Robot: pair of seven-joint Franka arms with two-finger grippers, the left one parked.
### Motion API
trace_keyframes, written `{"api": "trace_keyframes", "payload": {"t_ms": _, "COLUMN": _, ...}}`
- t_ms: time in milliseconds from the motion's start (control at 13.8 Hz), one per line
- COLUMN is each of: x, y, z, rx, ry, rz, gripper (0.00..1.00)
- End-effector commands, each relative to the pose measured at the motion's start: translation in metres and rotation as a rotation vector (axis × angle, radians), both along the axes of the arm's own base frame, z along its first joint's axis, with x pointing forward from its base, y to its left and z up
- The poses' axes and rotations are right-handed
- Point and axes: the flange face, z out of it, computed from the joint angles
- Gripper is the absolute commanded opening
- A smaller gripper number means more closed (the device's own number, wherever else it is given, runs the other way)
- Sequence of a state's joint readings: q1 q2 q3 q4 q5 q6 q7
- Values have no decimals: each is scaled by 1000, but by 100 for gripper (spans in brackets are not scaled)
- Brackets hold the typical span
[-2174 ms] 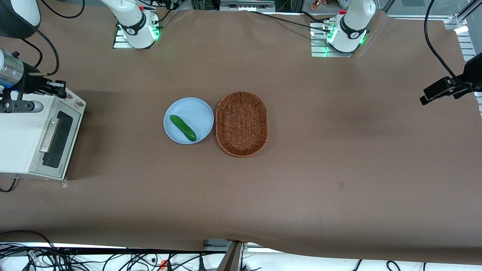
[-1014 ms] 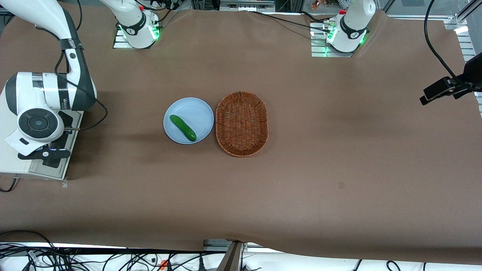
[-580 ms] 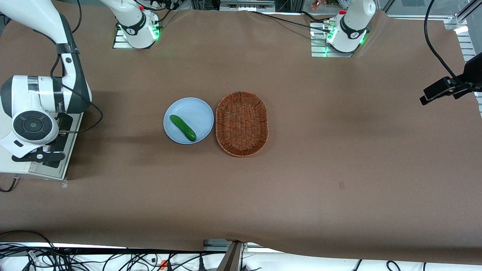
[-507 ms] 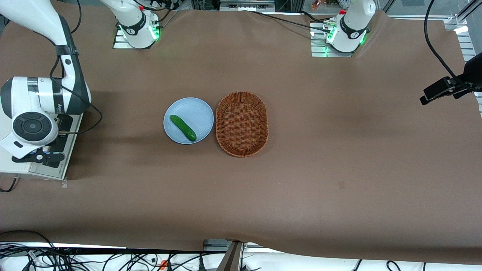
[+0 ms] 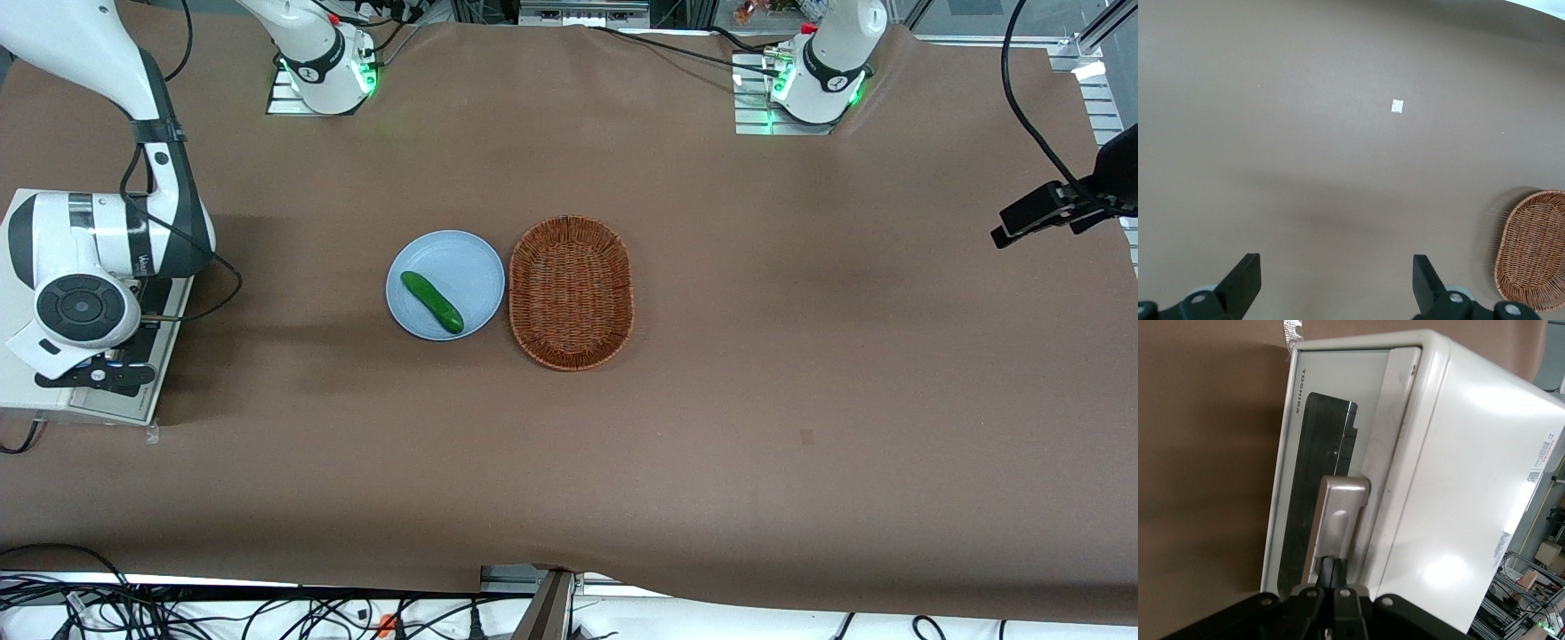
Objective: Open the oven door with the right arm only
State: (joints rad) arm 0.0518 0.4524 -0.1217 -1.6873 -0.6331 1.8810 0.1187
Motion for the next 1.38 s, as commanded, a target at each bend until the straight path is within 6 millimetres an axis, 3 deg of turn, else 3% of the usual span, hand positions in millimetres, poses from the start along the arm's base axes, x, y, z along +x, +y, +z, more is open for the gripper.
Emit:
{"api": "trace_keyframes", "payload": {"t_ms": 0, "x": -10, "y": 7, "z": -21, "rx": 15, "ry": 20, "rz": -12, "gripper": 0}}
{"api": "trace_keyframes", "payload": {"t_ms": 507, "x": -10, "y": 58, "z": -58, "rx": 150, "ry": 47, "rz": -41, "gripper": 0}}
{"api": "trace_keyframes", "payload": {"t_ms": 797, "x": -7, "y": 60, "z": -90, "rx": 168, "ry": 50, "rz": -23, "gripper": 0}}
{"api": "trace_keyframes", "payload": {"t_ms": 1304, "x": -11, "y": 60, "z": -120, "rx": 208, "ry": 71, "rz": -51, "gripper": 0}}
